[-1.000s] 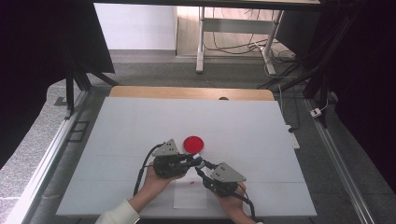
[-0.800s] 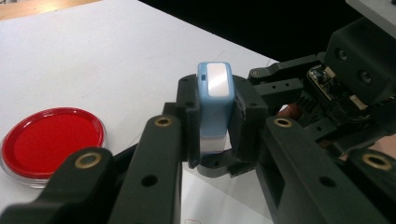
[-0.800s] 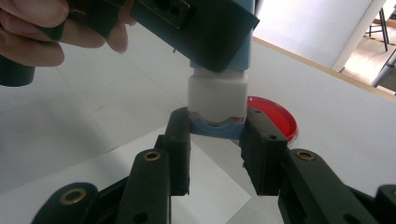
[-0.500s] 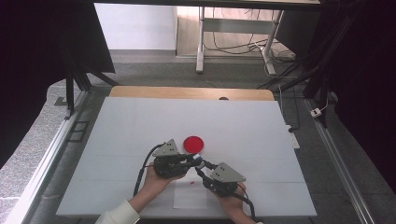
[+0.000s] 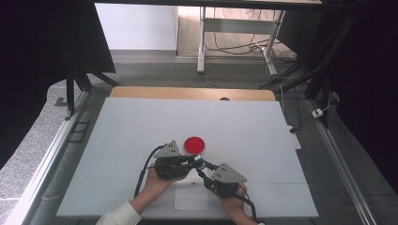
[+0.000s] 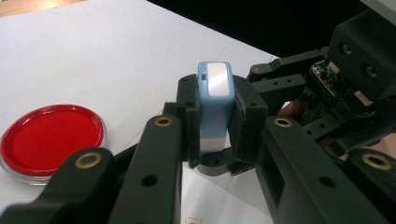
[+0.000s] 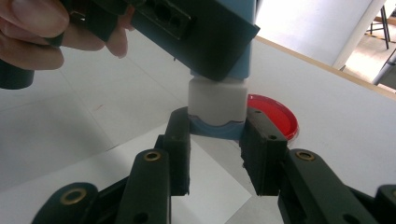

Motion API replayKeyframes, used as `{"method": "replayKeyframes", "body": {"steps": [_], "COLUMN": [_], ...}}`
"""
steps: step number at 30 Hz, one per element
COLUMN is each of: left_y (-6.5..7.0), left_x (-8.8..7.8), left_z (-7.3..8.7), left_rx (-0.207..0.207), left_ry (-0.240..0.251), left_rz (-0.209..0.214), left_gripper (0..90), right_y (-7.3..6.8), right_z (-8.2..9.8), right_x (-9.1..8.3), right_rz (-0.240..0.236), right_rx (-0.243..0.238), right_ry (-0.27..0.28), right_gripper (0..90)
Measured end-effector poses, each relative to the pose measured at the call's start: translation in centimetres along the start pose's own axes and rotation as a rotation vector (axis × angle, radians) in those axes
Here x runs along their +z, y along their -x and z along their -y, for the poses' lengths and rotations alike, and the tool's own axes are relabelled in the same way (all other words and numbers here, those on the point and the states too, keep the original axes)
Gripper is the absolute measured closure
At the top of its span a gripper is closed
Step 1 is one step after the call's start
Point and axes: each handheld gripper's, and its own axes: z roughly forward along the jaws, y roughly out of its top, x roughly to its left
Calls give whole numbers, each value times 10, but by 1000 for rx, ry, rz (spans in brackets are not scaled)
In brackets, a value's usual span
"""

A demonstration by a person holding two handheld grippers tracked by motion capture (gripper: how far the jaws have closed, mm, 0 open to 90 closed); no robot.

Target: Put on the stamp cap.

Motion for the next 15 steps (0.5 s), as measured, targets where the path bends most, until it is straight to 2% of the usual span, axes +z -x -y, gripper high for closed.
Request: {"method": "replayKeyframes", "body": {"steps": [6,15], "left_y": [2,2], "left_x": [2,3], "left_z": [2,5], "left_rx": [5,-6], "left_ry": [5,8], "left_rz": [-10,-11], "left_gripper": [755,757], "right_y": [0,0], "right_z": [0,1], "right_x": [0,0], "right_rz": [-1,3], "right_rx": [18,20], "right_ry": [2,-5], "right_gripper": [644,643]}}
